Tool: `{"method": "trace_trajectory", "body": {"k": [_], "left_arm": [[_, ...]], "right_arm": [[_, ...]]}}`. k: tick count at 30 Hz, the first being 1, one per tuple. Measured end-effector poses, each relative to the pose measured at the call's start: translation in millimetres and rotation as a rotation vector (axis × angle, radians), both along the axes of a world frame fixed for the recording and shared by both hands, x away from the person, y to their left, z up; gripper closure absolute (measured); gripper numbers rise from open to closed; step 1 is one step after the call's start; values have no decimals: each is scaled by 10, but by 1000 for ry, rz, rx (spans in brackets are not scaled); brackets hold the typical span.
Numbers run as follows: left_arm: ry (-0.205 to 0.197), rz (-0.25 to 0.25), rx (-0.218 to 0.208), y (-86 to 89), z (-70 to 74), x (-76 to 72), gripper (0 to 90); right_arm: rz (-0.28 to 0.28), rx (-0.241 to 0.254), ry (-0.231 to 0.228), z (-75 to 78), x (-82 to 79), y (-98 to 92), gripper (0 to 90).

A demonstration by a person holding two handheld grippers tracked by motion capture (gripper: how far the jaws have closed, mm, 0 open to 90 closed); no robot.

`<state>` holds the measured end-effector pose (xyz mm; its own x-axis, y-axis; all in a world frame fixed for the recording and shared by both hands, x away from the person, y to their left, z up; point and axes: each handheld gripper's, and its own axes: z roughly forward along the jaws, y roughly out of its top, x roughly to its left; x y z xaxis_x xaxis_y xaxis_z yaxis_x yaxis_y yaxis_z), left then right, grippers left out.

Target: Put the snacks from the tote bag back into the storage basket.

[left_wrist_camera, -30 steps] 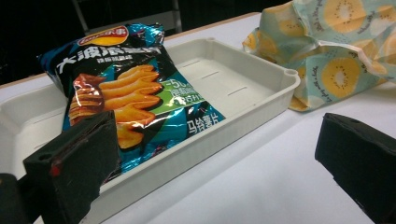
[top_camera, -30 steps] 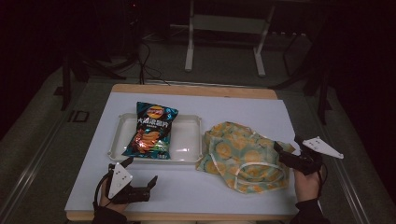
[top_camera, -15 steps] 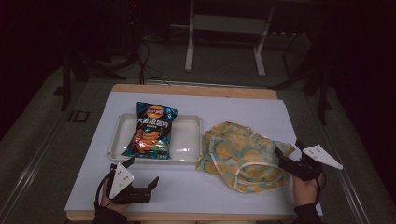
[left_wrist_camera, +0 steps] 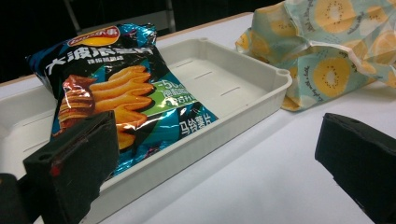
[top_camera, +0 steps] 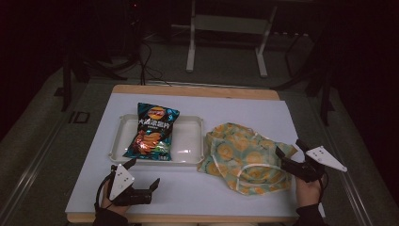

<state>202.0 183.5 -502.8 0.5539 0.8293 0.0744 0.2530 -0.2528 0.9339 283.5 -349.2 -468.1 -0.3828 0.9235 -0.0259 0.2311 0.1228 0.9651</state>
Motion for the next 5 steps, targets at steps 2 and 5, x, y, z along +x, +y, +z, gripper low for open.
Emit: {"method": "trace_trajectory", "body": {"k": [2,5], "left_arm": [[0,0,0,-1,0,0,3],[0,-2,3,-5,0,-1,2]], "right_arm": [[2,-3,1,2,0,-1,142],[2,-1,1,2,-2,-5,142]]}}
